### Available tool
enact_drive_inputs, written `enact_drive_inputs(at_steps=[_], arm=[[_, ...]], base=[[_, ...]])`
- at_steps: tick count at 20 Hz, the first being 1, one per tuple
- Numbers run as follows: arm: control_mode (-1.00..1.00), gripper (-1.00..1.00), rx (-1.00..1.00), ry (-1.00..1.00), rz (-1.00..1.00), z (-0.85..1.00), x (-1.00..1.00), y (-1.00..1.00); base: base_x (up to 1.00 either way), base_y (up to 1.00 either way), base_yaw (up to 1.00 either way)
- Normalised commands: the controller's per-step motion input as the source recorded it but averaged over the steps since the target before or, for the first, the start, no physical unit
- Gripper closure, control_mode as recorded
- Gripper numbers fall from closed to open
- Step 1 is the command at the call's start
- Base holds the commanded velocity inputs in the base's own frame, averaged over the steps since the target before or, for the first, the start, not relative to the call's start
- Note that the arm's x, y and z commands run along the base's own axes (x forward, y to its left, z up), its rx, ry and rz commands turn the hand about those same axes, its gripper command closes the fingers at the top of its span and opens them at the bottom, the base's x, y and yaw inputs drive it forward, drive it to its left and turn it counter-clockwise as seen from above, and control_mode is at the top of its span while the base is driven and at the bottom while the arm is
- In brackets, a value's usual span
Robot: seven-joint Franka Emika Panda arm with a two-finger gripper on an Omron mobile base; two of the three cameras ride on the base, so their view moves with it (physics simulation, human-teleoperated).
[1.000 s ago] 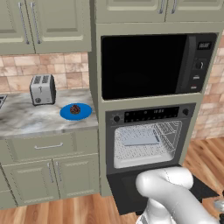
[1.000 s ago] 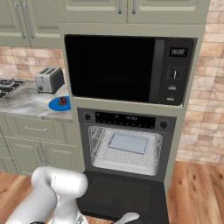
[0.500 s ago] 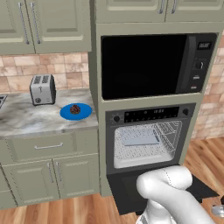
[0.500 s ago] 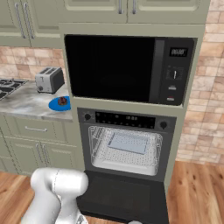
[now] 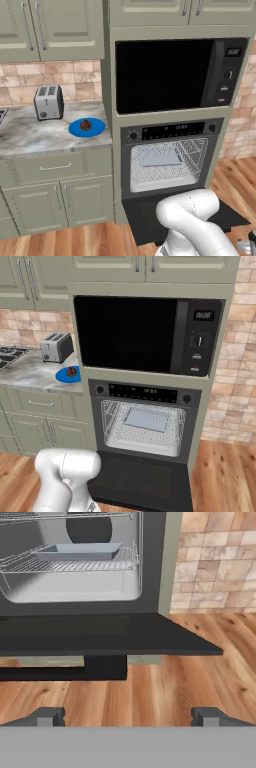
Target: Take the baked cake out of the oven and place it on the plate for cooling. Then close the oven door.
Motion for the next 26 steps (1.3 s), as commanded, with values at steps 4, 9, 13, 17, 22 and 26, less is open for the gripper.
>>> enact_drive_inputs(at_steps=[4, 9, 13, 17, 22, 26], arm=[[-1.0, -1.0, 0.0, -0.06, 0.0, -0.44, 0.23, 0.0], [-1.0, -1.0, 0.0, -0.12, 0.0, -0.4, 0.33, 0.0], [-1.0, -1.0, 0.0, -0.16, 0.0, -0.4, 0.36, 0.0], [-1.0, -1.0, 0.0, -0.15, 0.0, -0.41, 0.36, 0.0], [-1.0, -1.0, 0.0, -0.16, 0.0, -0.39, 0.3, 0.0], [-1.0, -1.0, 0.0, -0.09, 0.0, -0.42, 0.06, -0.04]], base=[[0.0, 0.0, 0.0], [0.0, 0.0, 0.0], [0.0, 0.0, 0.0], [0.0, 0.0, 0.0], [0.0, 0.0, 0.0], [0.0, 0.0, 0.0]])
